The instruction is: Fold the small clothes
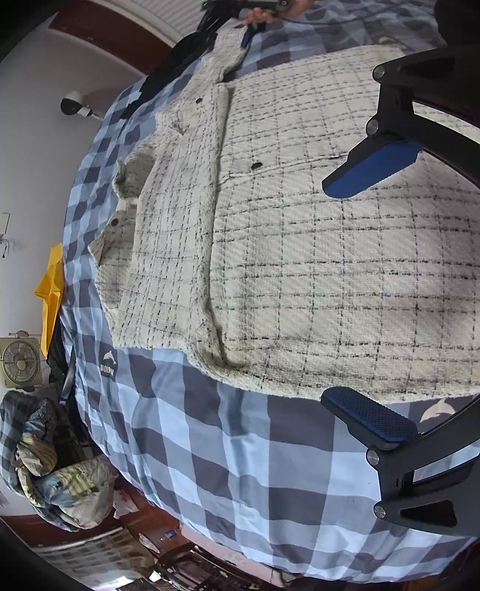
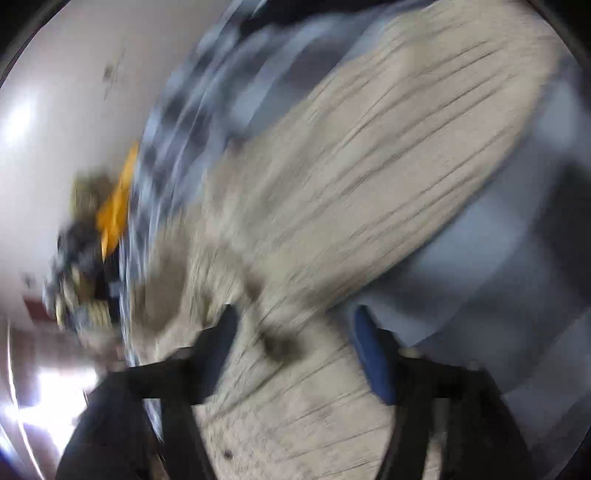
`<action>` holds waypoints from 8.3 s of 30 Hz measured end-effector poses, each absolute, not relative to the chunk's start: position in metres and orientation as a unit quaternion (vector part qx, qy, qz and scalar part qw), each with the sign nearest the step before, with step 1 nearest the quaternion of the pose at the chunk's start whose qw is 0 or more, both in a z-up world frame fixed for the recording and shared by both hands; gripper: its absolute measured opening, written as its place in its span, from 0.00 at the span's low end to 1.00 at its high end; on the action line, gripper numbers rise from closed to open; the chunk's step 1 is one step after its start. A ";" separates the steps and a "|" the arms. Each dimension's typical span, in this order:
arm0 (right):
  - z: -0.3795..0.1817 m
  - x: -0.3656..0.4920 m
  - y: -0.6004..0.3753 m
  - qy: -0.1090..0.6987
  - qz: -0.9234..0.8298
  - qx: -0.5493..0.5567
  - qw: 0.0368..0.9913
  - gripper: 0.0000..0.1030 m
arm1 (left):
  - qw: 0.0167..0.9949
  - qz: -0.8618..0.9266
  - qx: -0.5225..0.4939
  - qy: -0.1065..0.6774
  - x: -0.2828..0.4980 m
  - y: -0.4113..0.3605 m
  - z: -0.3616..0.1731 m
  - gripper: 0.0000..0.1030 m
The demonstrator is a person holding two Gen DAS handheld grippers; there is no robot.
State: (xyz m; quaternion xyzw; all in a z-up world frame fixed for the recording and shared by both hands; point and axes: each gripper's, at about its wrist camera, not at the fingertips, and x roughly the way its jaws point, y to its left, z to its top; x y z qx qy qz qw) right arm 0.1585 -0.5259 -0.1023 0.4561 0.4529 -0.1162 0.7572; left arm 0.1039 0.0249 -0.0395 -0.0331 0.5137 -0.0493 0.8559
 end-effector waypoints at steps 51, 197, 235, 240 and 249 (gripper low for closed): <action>0.181 0.172 -0.310 0.241 -0.036 0.100 0.965 0.13 | 0.892 -0.043 -0.101 0.438 0.082 0.067 0.019 1.00; -0.084 0.116 -0.291 0.515 -0.009 0.367 0.775 0.82 | 0.823 -0.099 -0.053 0.556 0.294 0.038 -0.058 0.08; -0.123 0.231 -0.358 0.608 -0.003 0.194 0.769 0.05 | 0.813 -0.069 -0.211 0.538 0.104 0.057 -0.039 0.07; -0.148 0.209 -0.410 0.582 -0.016 0.317 0.749 0.05 | 0.811 -0.083 -0.201 0.542 0.105 0.049 -0.039 0.07; -0.162 0.184 -0.438 0.566 -0.018 0.430 0.703 0.23 | 0.814 -0.085 -0.199 0.538 0.103 0.050 -0.034 0.07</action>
